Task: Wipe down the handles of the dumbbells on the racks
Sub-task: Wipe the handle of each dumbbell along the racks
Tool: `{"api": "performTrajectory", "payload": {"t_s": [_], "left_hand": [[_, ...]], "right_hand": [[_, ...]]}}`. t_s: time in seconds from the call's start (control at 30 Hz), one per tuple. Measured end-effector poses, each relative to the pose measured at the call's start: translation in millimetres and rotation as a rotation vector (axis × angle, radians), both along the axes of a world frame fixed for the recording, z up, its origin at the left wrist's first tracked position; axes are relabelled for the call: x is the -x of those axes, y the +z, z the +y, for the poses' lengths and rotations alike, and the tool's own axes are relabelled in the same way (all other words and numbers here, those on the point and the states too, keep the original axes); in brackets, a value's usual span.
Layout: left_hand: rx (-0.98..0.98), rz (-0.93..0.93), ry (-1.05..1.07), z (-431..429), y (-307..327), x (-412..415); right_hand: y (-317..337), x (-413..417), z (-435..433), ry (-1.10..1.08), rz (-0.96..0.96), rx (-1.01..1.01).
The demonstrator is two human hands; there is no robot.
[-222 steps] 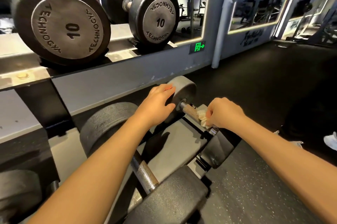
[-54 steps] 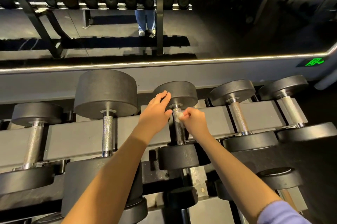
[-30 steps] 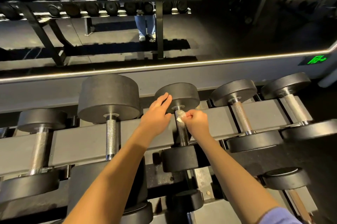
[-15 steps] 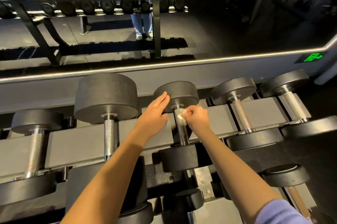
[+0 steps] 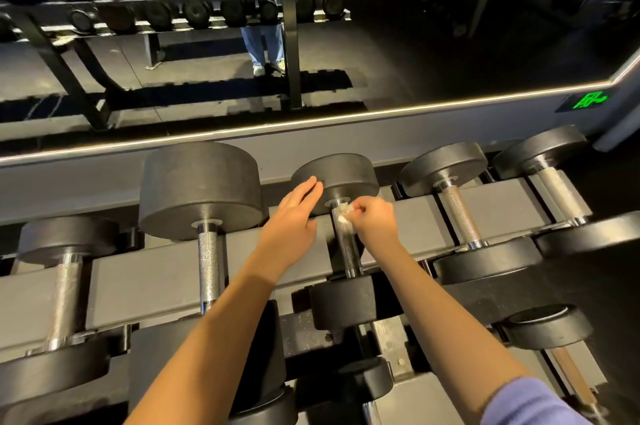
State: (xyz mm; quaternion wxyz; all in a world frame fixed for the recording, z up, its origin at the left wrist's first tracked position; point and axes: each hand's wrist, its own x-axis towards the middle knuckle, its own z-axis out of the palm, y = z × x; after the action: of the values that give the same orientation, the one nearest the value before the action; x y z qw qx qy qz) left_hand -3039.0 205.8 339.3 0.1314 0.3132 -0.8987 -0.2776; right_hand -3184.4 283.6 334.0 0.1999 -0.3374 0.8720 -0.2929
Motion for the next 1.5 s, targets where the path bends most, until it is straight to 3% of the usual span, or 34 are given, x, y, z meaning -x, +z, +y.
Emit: {"api": "performTrajectory", "payload": {"t_s": [0.1,0.17,0.23,0.37,0.5,0.6,0.73,0.8,1.0,1.23,1.4,1.5], "left_hand": [[0.228,0.017,0.023,7.8,-9.0,-5.9],[0.255,0.017,0.064,16.0,-20.5,-12.3],[0.097,0.002,0.105,27.0,-30.5,-15.4],[-0.453,0.12,0.115,41.5,-26.1,-1.1],[-0.577,0.274,0.199,46.6,-17.0,17.0],[-0.549,0.37,0.365,42.9,-17.4,20.7],[-0.496,0.403,0.545,29.8,-19.8,26.8],[-0.494,0.394,0.607,23.8,-20.5,34.8],[-0.39,0.292,0.495,31.5,-33.6,49.1],[-0.479,0.209,0.399,46.9,-43.7,33.9],[-0.556,0.306,0.561,37.7,-45.8,39.5],[-0.437,0.3,0.554,26.5,-42.3,47.7]], "right_hand": [[-4.5,-5.1,6.0,-0.028,-0.014,0.02],[-8.4,-7.8,16.8,0.028,-0.016,-0.048],[-8.3,-7.9,29.0,0.072,-0.06,-0.056],[-2.4,-10.3,43.7,0.071,-0.18,0.126],[4.9,-18.8,45.2,0.132,-0.229,0.201],[7.0,-20.5,49.3,0.118,-0.303,0.216],[-8.4,-23.6,65.0,0.024,-0.136,0.015],[-13.8,-26.2,69.7,-0.044,-0.155,-0.022],[-17.0,-27.1,66.4,-0.101,-0.125,0.005],[-14.7,-27.0,67.5,-0.089,-0.111,0.027],[-15.8,-28.6,68.1,-0.115,-0.121,0.058],[-15.4,-29.0,68.3,-0.12,-0.123,0.054]]}}
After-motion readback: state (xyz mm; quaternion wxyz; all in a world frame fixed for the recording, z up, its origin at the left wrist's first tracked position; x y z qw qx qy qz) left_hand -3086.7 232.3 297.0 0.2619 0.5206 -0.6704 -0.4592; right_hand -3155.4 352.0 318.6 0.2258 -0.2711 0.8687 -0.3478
